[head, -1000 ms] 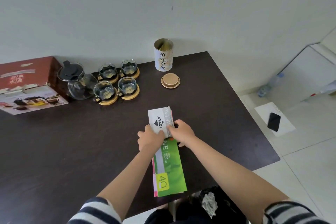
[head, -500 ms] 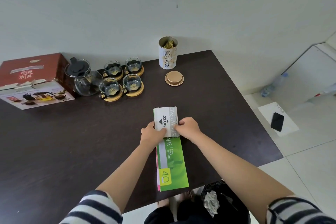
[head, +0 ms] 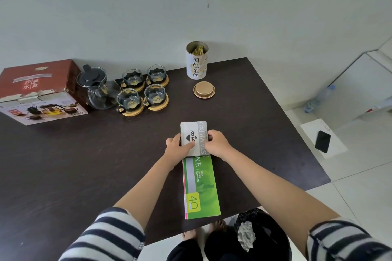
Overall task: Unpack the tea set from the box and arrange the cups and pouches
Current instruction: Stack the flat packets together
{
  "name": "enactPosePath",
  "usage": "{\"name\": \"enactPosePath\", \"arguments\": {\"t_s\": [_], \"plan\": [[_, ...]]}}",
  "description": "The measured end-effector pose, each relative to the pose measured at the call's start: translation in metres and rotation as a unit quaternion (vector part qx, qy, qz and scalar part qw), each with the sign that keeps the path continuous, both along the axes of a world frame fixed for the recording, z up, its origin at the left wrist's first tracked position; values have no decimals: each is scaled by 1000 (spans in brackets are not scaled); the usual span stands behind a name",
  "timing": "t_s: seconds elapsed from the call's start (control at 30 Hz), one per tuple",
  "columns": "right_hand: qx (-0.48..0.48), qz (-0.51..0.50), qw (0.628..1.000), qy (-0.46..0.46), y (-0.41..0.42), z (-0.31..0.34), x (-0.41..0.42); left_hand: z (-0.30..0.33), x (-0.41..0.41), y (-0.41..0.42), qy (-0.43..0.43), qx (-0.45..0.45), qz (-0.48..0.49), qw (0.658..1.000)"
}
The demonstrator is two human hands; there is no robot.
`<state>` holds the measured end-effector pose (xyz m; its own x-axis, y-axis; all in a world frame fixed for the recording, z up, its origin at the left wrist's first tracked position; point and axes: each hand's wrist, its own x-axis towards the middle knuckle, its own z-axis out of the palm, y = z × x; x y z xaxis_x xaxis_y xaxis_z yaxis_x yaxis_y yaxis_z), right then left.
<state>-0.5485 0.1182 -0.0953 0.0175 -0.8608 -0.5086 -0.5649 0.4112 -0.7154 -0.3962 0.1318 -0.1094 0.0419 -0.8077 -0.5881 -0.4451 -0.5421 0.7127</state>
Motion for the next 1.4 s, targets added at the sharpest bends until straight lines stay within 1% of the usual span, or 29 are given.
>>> {"name": "enactPosePath", "arguments": {"t_s": [0.13,0.23,0.3,0.4,0.47,0.57,0.7,0.83,1.0,1.17,1.3,1.4], "plan": [[11,-18,1000,-14,-5,-31,-2,-3,-2,2,-21,-25,-1,999],[15,-74,997,1,8,-12,7,-6,-4,4,-85,-39,51,994],[15,-116,993,17,16,-5,11,-2,-6,7,-102,-27,84,991],[13,-158,987,26,19,-9,15,-5,-10,8,-128,-28,78,988],[16,-171,985,27,18,-11,19,-5,-11,9,-131,-26,84,988],[34,-183,982,20,18,-7,21,-5,-10,9,-119,-18,95,988],[72,-189,979,-37,15,-4,17,-5,-5,9,-85,6,117,990],[92,-188,976,-63,11,-2,21,1,-1,9,-44,23,132,990],[55,-184,974,-123,5,6,23,6,3,7,38,20,184,982],[-2,-194,972,-135,-14,19,3,28,-11,-14,128,-9,198,972],[-42,-202,972,-108,-40,35,-27,44,-40,-45,133,-31,182,974],[-71,-207,973,-69,-74,46,-59,52,-72,-82,133,-42,167,976]]}}
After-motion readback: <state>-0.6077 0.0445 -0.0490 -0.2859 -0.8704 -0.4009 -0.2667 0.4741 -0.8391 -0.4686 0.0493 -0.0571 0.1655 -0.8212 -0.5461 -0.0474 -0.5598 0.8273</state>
